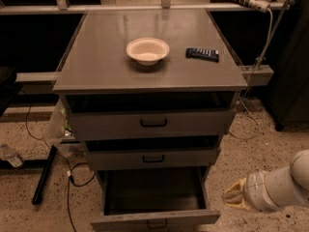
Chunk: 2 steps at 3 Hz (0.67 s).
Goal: Close bottom drawer
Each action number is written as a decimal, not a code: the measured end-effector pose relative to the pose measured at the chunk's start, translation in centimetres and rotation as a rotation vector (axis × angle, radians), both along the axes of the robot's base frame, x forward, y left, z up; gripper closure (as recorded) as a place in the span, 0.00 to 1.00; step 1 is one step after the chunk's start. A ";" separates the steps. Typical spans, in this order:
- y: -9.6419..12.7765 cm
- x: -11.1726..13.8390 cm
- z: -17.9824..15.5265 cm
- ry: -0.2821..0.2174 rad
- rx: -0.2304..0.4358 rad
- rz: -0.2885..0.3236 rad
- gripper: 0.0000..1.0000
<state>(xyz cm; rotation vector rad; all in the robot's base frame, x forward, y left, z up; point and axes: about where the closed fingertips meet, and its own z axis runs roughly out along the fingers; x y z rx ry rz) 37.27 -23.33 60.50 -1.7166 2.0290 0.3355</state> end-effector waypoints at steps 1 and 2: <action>-0.6 -0.3 -3.6 -0.008 0.018 0.019 1.00; -1.1 1.0 -7.7 -0.043 0.072 0.060 1.00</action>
Offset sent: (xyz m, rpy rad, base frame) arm 0.0298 -0.0198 -0.1364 0.1517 -0.0890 0.1201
